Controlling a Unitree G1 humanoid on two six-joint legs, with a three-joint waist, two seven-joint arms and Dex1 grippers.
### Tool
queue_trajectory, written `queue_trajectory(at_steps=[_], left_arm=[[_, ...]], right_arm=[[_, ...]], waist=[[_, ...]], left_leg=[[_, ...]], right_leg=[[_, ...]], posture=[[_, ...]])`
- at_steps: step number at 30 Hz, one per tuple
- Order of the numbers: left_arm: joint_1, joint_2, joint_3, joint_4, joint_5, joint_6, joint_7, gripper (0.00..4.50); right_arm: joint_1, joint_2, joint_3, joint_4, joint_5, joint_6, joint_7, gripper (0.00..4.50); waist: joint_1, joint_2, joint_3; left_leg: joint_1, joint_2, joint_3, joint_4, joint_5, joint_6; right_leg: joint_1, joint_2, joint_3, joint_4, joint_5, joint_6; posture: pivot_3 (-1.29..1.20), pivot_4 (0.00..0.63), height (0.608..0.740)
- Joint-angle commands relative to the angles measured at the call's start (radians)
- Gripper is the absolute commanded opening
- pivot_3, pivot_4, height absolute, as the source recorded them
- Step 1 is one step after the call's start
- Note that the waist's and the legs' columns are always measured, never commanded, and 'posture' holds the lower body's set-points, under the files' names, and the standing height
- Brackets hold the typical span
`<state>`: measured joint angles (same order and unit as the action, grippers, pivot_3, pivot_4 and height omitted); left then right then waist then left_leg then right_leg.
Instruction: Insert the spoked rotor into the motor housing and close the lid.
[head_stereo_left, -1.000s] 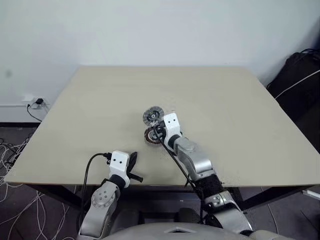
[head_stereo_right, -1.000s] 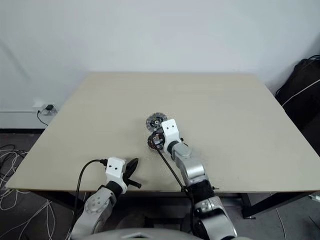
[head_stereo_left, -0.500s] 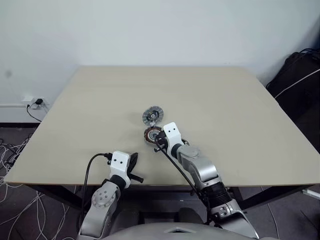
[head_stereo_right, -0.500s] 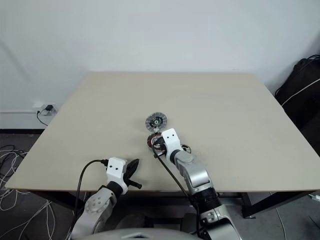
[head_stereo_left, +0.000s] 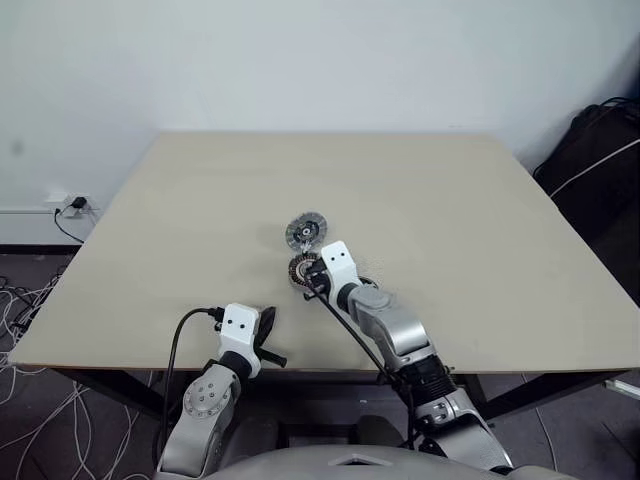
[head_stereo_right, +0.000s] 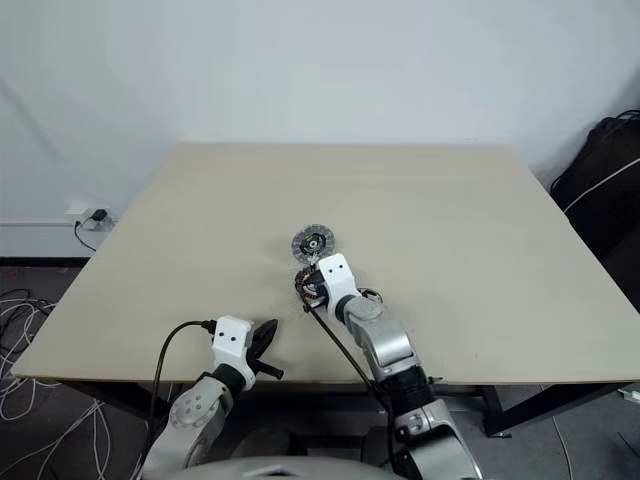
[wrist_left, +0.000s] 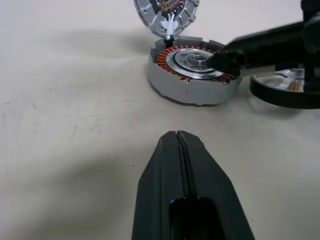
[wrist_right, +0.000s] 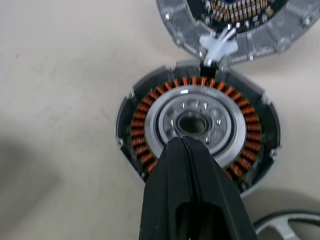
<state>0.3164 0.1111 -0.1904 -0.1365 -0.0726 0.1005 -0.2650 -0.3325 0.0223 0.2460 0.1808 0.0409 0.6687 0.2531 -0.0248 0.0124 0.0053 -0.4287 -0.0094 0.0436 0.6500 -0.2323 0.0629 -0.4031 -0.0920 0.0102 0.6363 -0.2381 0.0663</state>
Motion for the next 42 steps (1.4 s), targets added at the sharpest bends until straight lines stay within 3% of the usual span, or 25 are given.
queue_trajectory(at_steps=[1, 26, 42], left_arm=[[-0.011, -0.003, -0.005, -0.049, -0.007, -0.006, -0.006, 0.03], [-0.006, -0.006, -0.001, -0.054, -0.005, -0.009, 0.004, 0.03], [-0.008, -0.008, -0.007, -0.049, -0.006, -0.006, -0.001, 0.03]], right_arm=[[-0.035, 0.013, -0.014, 0.008, -0.001, -0.035, -0.010, 0.00], [-0.111, 0.033, -0.035, 0.172, -0.015, -0.119, -0.037, 0.00], [-0.086, 0.045, -0.029, 0.107, -0.008, -0.131, -0.019, 0.00]], waist=[[0.000, 0.000, 0.000], [-0.003, 0.000, 0.000], [-0.003, 0.000, 0.000]], left_leg=[[0.000, 0.000, 0.000, 0.000, 0.000, 0.000], [0.000, 0.000, 0.001, 0.000, 0.000, 0.000], [0.000, 0.000, 0.002, 0.001, 0.001, -0.001]], right_leg=[[0.000, 0.000, 0.000, 0.000, 0.000, 0.000], [-0.002, 0.000, 0.001, 0.003, 0.000, 0.000], [-0.003, 0.005, 0.002, 0.006, -0.001, -0.001]], posture=[[0.00, 0.000, 0.740], [0.00, 0.000, 0.740], [0.00, 0.000, 0.740]])
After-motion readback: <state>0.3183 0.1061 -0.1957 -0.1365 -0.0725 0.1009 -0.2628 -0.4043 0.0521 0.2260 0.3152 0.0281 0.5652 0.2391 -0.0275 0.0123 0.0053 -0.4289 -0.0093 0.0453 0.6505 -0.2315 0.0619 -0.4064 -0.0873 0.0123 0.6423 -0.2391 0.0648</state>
